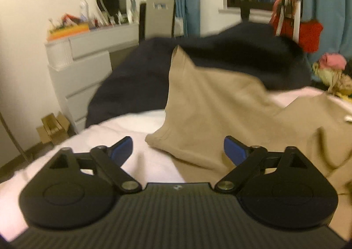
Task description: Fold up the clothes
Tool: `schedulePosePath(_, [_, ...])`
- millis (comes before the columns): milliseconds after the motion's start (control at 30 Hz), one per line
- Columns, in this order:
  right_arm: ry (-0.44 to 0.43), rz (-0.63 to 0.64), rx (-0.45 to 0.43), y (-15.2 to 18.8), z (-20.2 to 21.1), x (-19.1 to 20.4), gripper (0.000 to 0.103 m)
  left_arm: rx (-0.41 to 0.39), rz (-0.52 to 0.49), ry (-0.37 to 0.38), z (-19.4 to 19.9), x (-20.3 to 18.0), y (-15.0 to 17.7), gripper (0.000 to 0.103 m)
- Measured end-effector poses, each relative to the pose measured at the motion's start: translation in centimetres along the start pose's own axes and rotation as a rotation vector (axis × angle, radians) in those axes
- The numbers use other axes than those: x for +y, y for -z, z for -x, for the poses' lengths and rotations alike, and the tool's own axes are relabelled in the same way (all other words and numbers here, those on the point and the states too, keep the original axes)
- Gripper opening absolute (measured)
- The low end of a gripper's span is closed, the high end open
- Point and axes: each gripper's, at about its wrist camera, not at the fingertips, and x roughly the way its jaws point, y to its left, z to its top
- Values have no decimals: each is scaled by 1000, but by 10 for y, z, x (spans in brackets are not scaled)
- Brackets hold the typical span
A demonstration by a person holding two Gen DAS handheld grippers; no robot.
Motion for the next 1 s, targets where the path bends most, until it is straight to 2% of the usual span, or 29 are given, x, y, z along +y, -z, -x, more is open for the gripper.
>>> schedulePosePath(67, [23, -2, 36, -1, -20, 1, 70, -9, 59, -5, -1, 9, 0, 103])
schedulePosePath(100, [35, -1, 46, -1, -26, 0, 63, -12, 86, -9, -1, 13, 0, 103])
schedulePosePath(133, [48, -3, 43, -3, -28, -2, 49, -16, 113, -13, -1, 17, 0, 103])
schedulePosePath(167, [62, -11, 30, -5, -26, -5, 18, -19, 139, -17, -1, 21, 0, 103])
schedulePosePath(267, [120, -64, -64, -18, 3, -23, 13, -26, 204, -22, 0, 31, -1, 103])
schedulePosePath(400, [206, -137, -179, -32, 53, -61, 11, 7, 185, 9, 3, 26, 2, 103])
schedulePosePath(500, [294, -199, -258, -37, 97, -103, 11, 82, 147, 75, -2, 14, 8, 103])
schedulePosePath(667, [432, -418, -292, -14, 151, -192, 11, 140, 54, 128, -7, -8, 20, 103])
schedulePosePath(867, [433, -444, -254, 19, 170, -225, 13, 217, -65, 133, -27, -31, 40, 103])
schedulePosePath(933, [433, -453, -242, 30, 176, -237, 20, 236, -92, 130, -32, -37, 48, 103])
schedulePosePath(967, [433, -458, -236, 36, 179, -242, 44, 245, -101, 129, -34, -39, 52, 103])
schedulePosePath(1000, [433, -462, -229, 41, 183, -248, 77, 253, -110, 129, -37, -41, 54, 103])
